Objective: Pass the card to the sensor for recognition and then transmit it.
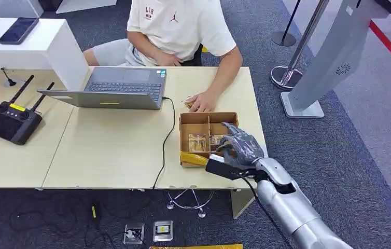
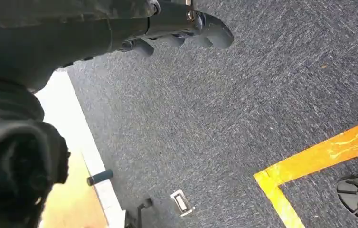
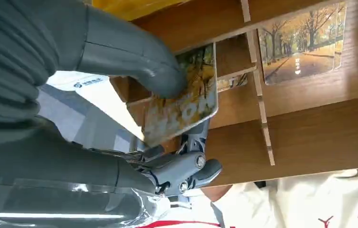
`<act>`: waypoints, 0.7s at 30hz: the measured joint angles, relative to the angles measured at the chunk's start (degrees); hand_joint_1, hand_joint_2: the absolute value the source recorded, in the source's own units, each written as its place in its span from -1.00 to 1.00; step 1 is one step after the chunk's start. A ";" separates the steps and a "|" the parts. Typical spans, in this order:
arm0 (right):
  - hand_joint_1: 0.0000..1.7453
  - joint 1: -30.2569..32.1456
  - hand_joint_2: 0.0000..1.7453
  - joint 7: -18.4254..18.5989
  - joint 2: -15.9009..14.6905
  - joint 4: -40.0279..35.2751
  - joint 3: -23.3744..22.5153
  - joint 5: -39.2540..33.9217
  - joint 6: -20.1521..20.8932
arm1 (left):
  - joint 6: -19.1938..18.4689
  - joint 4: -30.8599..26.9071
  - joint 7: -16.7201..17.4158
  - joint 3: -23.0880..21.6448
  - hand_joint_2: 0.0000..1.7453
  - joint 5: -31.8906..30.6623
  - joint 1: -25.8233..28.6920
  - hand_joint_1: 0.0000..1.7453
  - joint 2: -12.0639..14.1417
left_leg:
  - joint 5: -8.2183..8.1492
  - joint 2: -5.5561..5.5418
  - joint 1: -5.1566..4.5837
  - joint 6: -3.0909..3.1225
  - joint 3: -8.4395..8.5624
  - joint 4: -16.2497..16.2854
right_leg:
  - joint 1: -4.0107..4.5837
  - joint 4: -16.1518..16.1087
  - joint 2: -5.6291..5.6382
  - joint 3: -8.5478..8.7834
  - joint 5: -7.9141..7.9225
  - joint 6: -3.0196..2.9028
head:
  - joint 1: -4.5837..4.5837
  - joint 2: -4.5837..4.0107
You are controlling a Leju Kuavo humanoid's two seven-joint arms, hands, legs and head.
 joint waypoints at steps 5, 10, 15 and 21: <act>1.00 -0.28 1.00 -0.20 0.02 0.65 0.00 -0.26 -0.61 | 0.00 0.00 0.00 0.00 -1.00 -0.20 -0.10 -1.00 0.00 | 0.00 0.00 0.00 0.00 0.00 0.00 | 0.00 0.00 0.00 0.00 0.00 0.00 | 0.02 0.00; 1.00 -0.30 1.00 -0.57 0.18 1.16 0.00 -0.48 -1.66 | 0.00 0.00 0.00 0.00 -1.00 -0.22 -0.17 -1.00 0.00 | 0.00 0.00 0.00 0.00 0.00 0.00 | 0.00 0.00 0.00 0.00 0.00 0.00 | 0.02 0.00; 1.00 -0.61 1.00 -0.68 0.31 1.35 0.00 -1.14 -4.34 | 0.00 0.00 0.00 0.00 -1.00 -0.22 -0.18 -1.00 0.00 | 0.00 0.00 0.00 0.00 0.00 0.00 | 0.00 0.00 0.01 0.00 0.00 0.00 | 0.00 0.00; 1.00 -4.15 1.00 -1.07 0.31 1.29 -0.96 -2.03 -7.87 | 0.00 0.00 -0.24 0.00 -1.00 -0.28 -0.17 -1.00 0.00 | 0.02 0.00 0.00 -0.02 0.02 0.00 | 0.00 0.02 0.03 0.01 0.01 0.00 | 0.00 0.00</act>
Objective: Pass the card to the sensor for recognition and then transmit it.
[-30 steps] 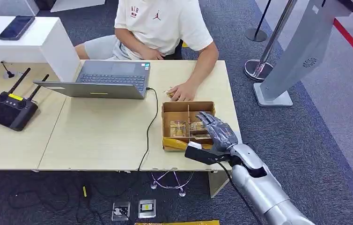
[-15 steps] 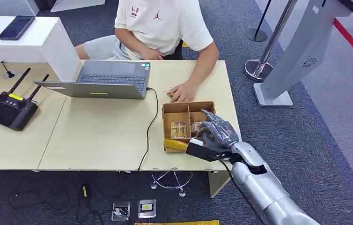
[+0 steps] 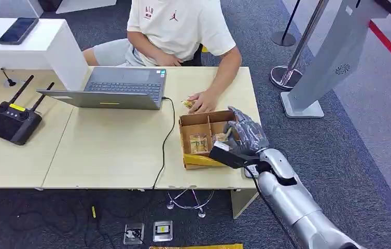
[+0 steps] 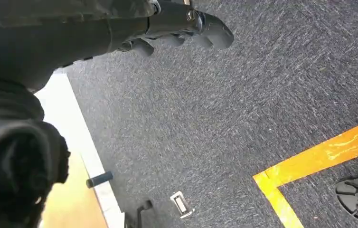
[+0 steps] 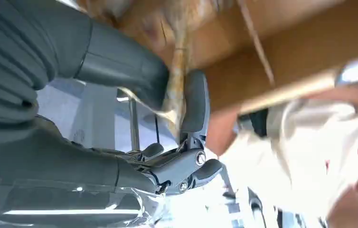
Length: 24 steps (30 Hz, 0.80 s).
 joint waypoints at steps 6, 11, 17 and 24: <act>1.00 -7.42 1.00 -0.72 -0.02 -0.98 -2.40 0.46 -0.22 | 0.00 0.00 -0.44 0.00 -1.00 -0.70 -0.01 -1.00 0.00 | 0.01 0.01 0.00 0.00 0.02 0.02 | 0.00 0.01 0.03 -0.01 0.03 0.02 | -0.02 0.00; 1.00 -14.68 1.00 -1.33 -0.42 -2.43 -4.22 0.37 2.10 | 0.00 0.00 -0.46 0.00 -1.00 -1.38 -0.01 -1.00 0.02 | 0.01 0.03 0.00 0.00 0.02 0.02 | 0.00 0.02 0.04 -0.01 0.03 0.02 | 0.02 0.00; 1.00 -21.45 1.00 -3.32 -0.28 -1.92 -4.59 0.53 3.39 | 0.00 0.00 -0.46 0.00 -1.00 -2.58 -0.50 -1.00 0.02 | 0.01 0.02 0.00 -0.01 -0.03 0.01 | 0.00 0.02 0.03 0.00 0.02 0.02 | 0.02 0.00; 1.00 -27.56 1.00 -5.90 2.97 8.19 -3.04 3.95 1.95 | 0.00 0.00 -0.46 0.00 -1.00 -3.78 -1.77 -1.00 0.00 | 0.03 0.01 0.02 -0.03 -0.02 0.01 | 0.02 0.04 0.00 0.01 0.02 0.02 | 0.02 0.00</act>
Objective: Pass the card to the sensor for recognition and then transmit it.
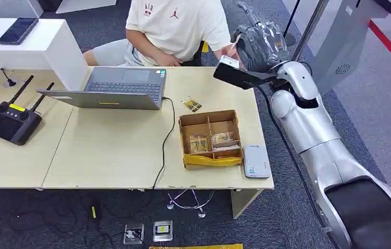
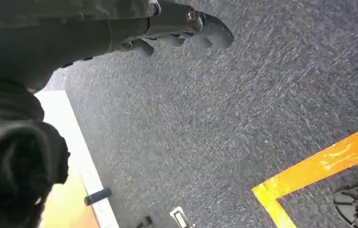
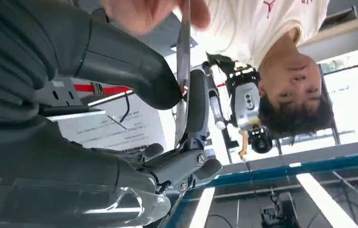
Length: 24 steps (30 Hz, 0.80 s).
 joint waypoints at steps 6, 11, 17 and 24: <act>1.00 -2.43 1.00 -0.02 2.71 8.32 1.73 1.93 0.20 | 0.00 0.00 0.00 0.00 -1.00 -0.17 -0.16 -1.00 0.02 | 0.02 -0.04 0.01 -0.04 -0.02 0.00 | 0.01 0.00 -0.04 -0.01 -0.01 -0.01 | 0.00 0.00; 0.24 -2.58 1.00 0.11 4.33 13.07 2.82 2.17 0.11 | 0.00 0.00 0.00 0.00 -1.00 0.04 -0.14 -1.00 0.18 | 0.02 -0.04 0.01 -0.04 -0.02 0.00 | 0.01 0.00 -0.04 -0.02 -0.01 -0.01 | 0.00 0.00; -1.00 -2.57 1.00 0.26 4.99 16.69 3.91 2.21 -0.98 | 0.00 0.00 0.00 0.00 -1.00 -0.04 -0.14 -1.00 0.57 | 0.02 -0.03 0.02 -0.04 0.01 0.01 | 0.02 0.00 -0.04 -0.02 -0.01 -0.01 | 0.00 0.00; -1.00 -2.56 1.00 -0.26 4.59 18.08 4.26 0.66 -6.26 | 0.00 0.00 0.00 0.00 -1.00 -0.09 -0.05 -1.00 0.79 | 0.02 -0.02 0.03 -0.05 0.01 0.01 | 0.03 -0.01 0.03 -0.06 -0.01 -0.01 | 0.02 0.00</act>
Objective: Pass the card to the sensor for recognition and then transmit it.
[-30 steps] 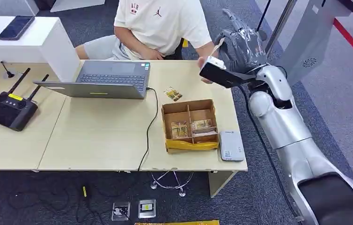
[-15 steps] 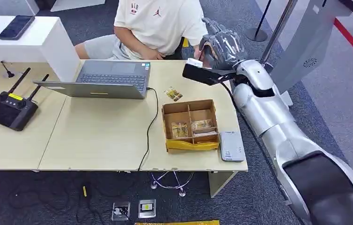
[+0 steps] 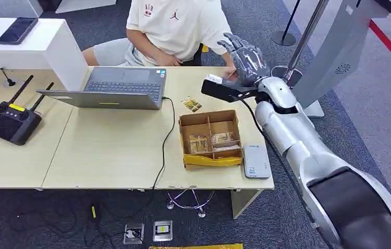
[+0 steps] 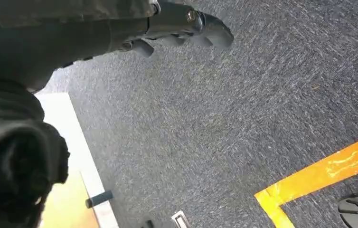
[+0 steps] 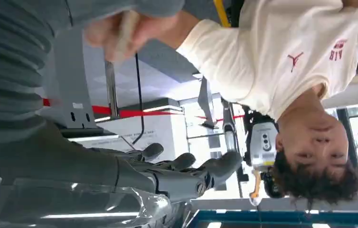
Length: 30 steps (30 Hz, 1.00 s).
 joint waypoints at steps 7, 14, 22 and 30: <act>-1.00 1.04 1.00 -1.86 -3.28 0.04 -1.01 -5.18 -10.34 | 0.00 0.00 -0.20 0.00 -1.00 0.98 0.93 -1.00 -0.02 | 0.00 0.02 -0.01 0.00 0.01 0.01 | -0.01 -0.04 -0.01 -0.01 0.00 0.00 | -0.04 0.00; -1.00 6.42 1.00 -5.79 -11.72 -0.70 -8.53 -19.17 -23.54 | 0.00 0.02 -0.70 0.24 -1.00 3.04 2.96 -1.00 -0.15 | -0.06 -0.03 -0.07 0.07 0.04 0.03 | -0.07 -0.10 -0.08 0.06 0.01 0.01 | -0.02 0.00; -1.00 14.30 1.00 -6.84 -22.06 -0.22 -23.57 -26.04 -24.41 | 0.00 0.00 0.07 0.70 -1.00 5.18 3.27 -1.00 -0.31 | -0.13 -0.28 -0.09 0.08 0.09 0.05 | -0.09 -0.15 -0.39 0.12 -0.07 0.05 | -0.04 0.00; -1.00 30.07 1.00 -2.31 -30.84 5.47 -42.91 -43.39 -24.41 | 0.00 0.02 0.81 2.38 -1.00 7.04 3.80 -1.00 -0.79 | -0.36 -0.21 -0.09 0.12 0.08 0.04 | -0.09 -0.16 -0.36 0.13 -0.25 0.04 | -0.04 0.00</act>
